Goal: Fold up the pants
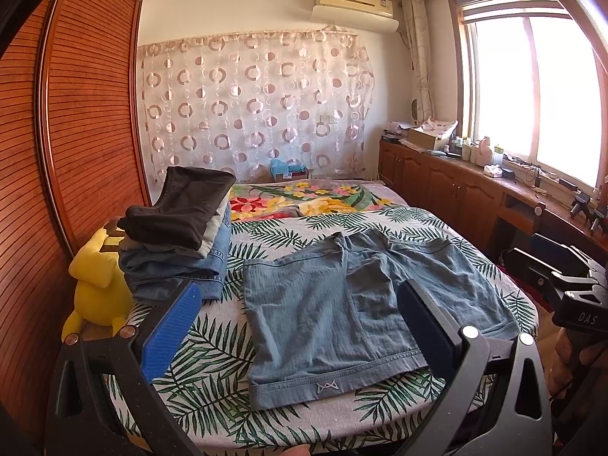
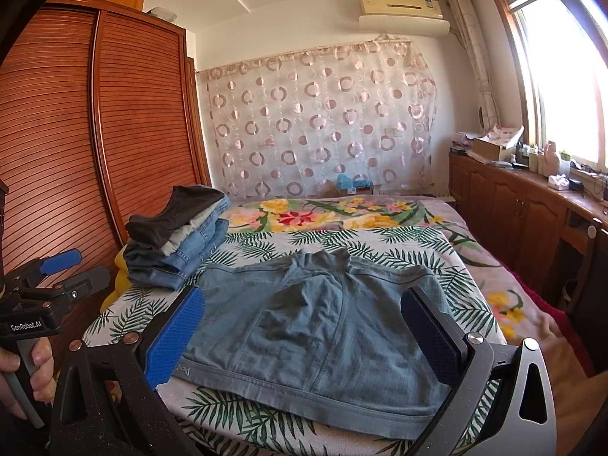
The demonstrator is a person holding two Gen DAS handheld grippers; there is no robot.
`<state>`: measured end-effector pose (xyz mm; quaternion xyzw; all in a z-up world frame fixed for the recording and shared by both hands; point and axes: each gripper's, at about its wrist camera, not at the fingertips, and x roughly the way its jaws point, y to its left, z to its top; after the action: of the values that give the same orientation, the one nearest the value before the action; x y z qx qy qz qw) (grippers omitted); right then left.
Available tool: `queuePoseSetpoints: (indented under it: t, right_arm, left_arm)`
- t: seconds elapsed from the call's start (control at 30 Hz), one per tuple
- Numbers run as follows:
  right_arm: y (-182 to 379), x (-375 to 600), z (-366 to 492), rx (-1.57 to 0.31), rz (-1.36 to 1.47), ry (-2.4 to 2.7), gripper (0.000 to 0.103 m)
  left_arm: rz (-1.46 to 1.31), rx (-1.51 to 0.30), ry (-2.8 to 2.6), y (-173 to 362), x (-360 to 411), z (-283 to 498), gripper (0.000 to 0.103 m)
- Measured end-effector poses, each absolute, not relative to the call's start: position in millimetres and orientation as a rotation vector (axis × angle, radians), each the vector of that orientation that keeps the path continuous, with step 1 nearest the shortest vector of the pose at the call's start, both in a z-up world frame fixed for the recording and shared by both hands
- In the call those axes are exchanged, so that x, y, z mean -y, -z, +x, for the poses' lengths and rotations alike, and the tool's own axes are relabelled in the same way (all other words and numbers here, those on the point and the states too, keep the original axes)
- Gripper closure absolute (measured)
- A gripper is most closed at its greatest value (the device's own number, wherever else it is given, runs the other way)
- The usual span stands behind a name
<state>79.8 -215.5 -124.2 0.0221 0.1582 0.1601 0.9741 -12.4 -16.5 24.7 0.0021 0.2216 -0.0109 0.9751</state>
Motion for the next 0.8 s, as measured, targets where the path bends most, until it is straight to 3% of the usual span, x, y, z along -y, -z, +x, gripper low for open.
queuePoseSetpoints:
  t: [0.8]
  right_arm:
    - [128, 218, 83, -0.327, 0.043, -0.32, 0.0]
  left_arm:
    - [-0.027, -0.477, 0.054, -16, 14, -1, 0.0]
